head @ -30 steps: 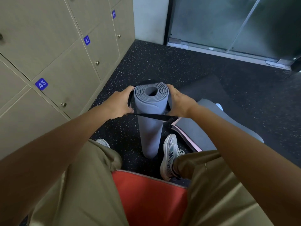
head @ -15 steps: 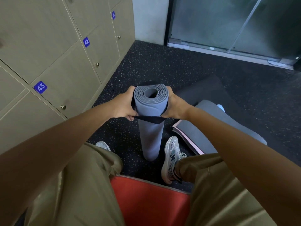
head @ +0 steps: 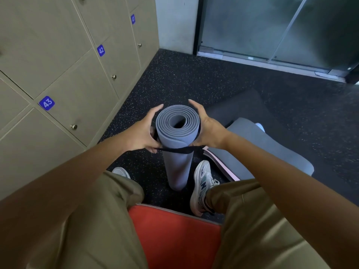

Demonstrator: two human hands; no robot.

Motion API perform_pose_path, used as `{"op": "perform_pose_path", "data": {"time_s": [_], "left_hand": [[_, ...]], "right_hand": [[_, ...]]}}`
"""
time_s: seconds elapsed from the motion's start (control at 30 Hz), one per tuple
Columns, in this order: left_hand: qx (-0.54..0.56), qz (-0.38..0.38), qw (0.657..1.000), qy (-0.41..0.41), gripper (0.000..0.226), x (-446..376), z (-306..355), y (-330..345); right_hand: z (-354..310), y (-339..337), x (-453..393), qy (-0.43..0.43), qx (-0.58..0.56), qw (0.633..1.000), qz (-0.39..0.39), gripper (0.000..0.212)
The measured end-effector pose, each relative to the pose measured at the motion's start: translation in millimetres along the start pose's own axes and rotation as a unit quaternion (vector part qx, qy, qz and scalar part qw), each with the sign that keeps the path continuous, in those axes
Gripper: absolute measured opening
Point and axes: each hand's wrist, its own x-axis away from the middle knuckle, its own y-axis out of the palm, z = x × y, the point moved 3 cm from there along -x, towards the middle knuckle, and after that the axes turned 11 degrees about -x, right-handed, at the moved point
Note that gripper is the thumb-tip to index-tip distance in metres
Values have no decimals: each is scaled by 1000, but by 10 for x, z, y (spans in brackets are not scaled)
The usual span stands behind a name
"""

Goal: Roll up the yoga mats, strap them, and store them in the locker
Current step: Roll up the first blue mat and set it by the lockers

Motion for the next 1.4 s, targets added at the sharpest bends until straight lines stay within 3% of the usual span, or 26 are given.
{"op": "perform_pose_path", "data": {"time_s": [0.13,0.3,0.6,0.9,1.07,1.4], "left_hand": [[22,-7,1000,-2,121,48,-111,-39],[-57,-10,998,-5,111,110,-282,-56],[-120,6,993,-18,98,-116,-588,222],[-103,-2,994,-21,102,-412,-846,340],[-90,-15,995,-45,91,-567,-1031,544],[-43,-13,992,-114,73,-817,-1415,820]], "right_hand": [[135,37,88,34,-1,999,-3,152],[344,133,195,75,24,997,-7,160],[684,274,124,103,44,993,-29,149],[1108,387,-14,108,-13,994,-24,136],[1420,509,-45,140,-16,989,-42,124],[1728,746,-231,128,-42,990,-50,132]]}}
